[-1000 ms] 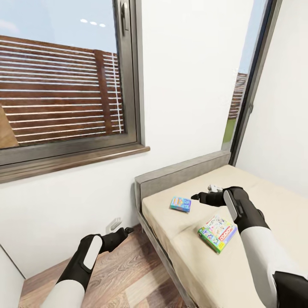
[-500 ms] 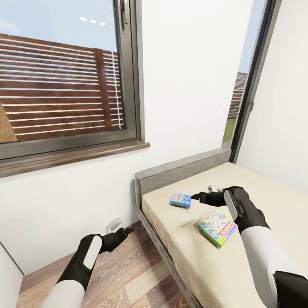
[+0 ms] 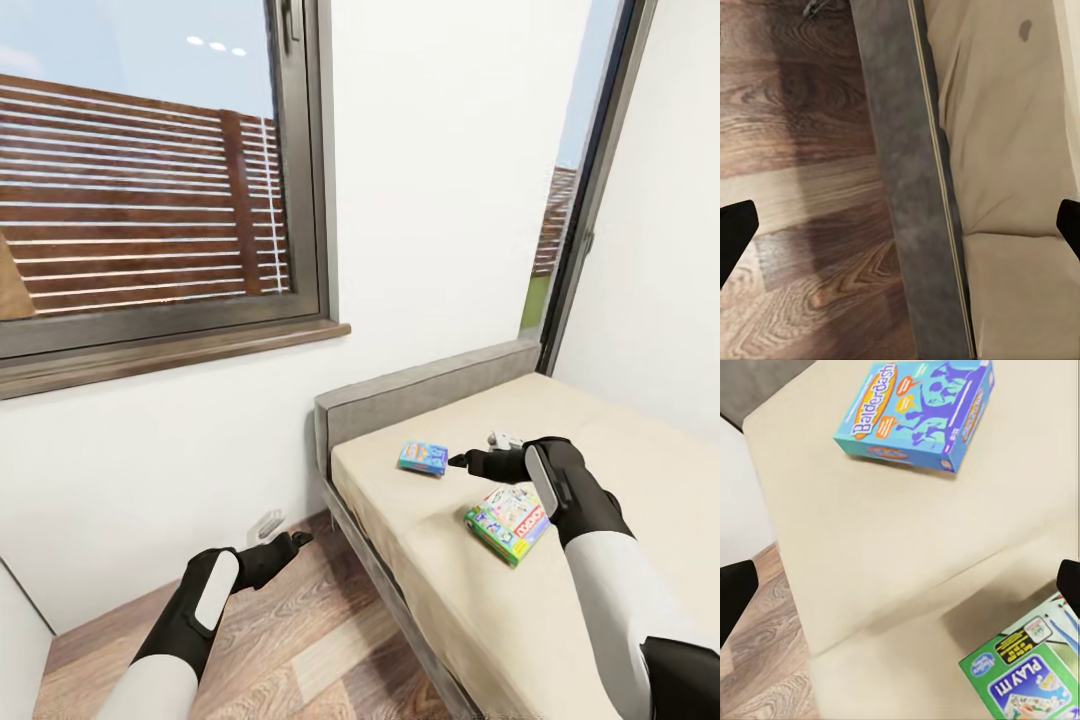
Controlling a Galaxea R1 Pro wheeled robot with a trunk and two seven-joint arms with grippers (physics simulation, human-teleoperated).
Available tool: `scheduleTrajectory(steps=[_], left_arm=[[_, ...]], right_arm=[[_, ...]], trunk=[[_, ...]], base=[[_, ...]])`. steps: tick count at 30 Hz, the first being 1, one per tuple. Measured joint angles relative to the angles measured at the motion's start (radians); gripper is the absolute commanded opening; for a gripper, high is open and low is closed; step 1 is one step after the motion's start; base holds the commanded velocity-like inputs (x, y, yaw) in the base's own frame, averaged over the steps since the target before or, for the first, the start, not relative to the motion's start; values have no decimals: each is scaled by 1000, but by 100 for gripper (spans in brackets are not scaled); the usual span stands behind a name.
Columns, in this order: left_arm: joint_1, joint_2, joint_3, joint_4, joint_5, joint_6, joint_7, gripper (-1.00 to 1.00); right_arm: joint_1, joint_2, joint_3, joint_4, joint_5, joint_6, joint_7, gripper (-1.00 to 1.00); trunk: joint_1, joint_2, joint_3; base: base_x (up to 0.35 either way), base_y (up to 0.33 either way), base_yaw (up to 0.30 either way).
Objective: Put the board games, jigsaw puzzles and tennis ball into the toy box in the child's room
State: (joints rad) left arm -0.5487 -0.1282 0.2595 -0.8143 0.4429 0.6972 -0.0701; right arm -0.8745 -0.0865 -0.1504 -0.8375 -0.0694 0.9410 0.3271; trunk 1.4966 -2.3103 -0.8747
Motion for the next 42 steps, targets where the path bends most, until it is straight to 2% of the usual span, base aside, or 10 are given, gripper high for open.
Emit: scheduleTrajectory(steps=[3, 21, 42], left_arm=[[3, 1, 0, -3, 0, -1, -4, 100], [46, 3, 0, -13, -1, -15, -15, 100], [61, 11, -1, -13, -2, -19, -14, 100]], right_arm=[[0, 0, 0, -1, 0, 0, -1, 100], [5, -2, 1, -20, 0, -1, 3, 100], [5, -4, 0, -24, 1, -1, 2, 100]], trunk=[[11, -21, -9], [12, -21, -11], [12, -21, -16]], base=[[0, 0, 0], [0, 0, 0], [0, 0, 0]])
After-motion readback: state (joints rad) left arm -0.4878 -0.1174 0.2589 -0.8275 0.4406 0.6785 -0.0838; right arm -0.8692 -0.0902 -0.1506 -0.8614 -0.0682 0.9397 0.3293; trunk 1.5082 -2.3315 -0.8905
